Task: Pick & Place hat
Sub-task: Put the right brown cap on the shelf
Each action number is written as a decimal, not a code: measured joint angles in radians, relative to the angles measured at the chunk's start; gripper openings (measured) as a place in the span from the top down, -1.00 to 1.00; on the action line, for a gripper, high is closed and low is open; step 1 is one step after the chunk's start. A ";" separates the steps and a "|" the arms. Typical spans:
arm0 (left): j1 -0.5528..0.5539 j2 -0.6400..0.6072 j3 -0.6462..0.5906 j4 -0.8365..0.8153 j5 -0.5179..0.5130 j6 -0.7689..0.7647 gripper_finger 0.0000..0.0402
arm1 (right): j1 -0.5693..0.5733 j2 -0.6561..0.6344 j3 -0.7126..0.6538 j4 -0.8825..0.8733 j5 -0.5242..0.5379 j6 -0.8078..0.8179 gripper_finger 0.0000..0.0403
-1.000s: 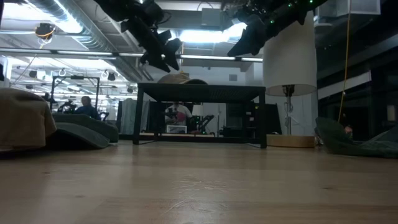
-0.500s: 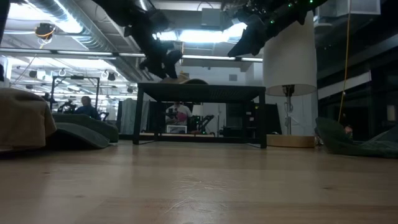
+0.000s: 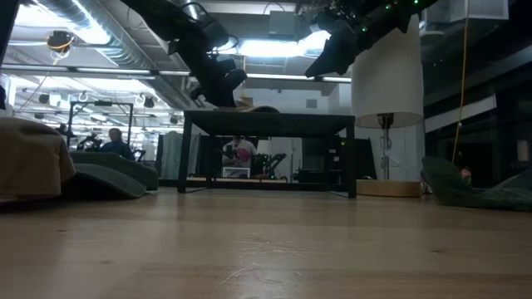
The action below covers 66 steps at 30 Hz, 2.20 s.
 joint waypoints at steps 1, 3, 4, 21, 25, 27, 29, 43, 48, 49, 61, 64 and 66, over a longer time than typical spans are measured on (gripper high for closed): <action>0.000 0.000 0.000 0.000 0.003 0.003 0.86 | 0.000 0.000 0.000 -0.001 0.000 0.000 0.96; -0.001 -0.001 0.000 0.003 0.003 0.005 0.94 | 0.000 0.000 0.000 -0.006 0.000 0.000 0.96; -0.001 -0.003 0.000 0.004 0.003 0.006 0.95 | 0.000 0.000 0.000 -0.008 0.000 0.001 0.96; -0.164 -0.173 0.000 0.035 0.029 0.037 0.98 | 0.000 0.000 0.000 -0.017 0.000 0.028 0.96; -0.210 -0.169 0.000 -0.016 0.006 0.037 0.99 | 0.000 0.000 0.000 -0.036 0.000 0.037 0.96; -0.237 -0.168 0.000 -0.044 -0.029 0.037 0.99 | 0.000 0.000 0.000 -0.044 0.000 0.047 0.96; -0.266 -0.170 0.000 -0.059 -0.068 0.035 0.99 | 0.000 0.000 0.000 -0.054 0.000 0.050 0.96; -0.285 -0.182 -0.043 -0.131 -0.123 0.010 0.99 | 0.000 0.000 0.000 -0.060 0.000 0.051 0.96; -0.238 -0.183 -0.069 -0.084 -0.113 0.081 0.95 | 0.000 0.000 0.000 -0.057 0.000 0.052 0.96; -0.230 -0.183 -0.069 -0.077 -0.111 0.084 0.94 | 0.000 0.000 0.000 -0.054 0.000 0.054 0.96; -0.212 -0.183 -0.069 -0.053 -0.107 0.081 0.73 | 0.000 0.000 0.000 -0.048 0.000 0.090 0.96; -0.212 -0.183 -0.069 -0.052 -0.109 0.087 0.61 | 0.000 0.000 0.000 -0.049 0.000 0.103 0.96; -0.212 -0.183 -0.069 -0.043 -0.135 0.087 0.52 | 0.000 0.000 0.000 -0.051 0.000 0.105 0.96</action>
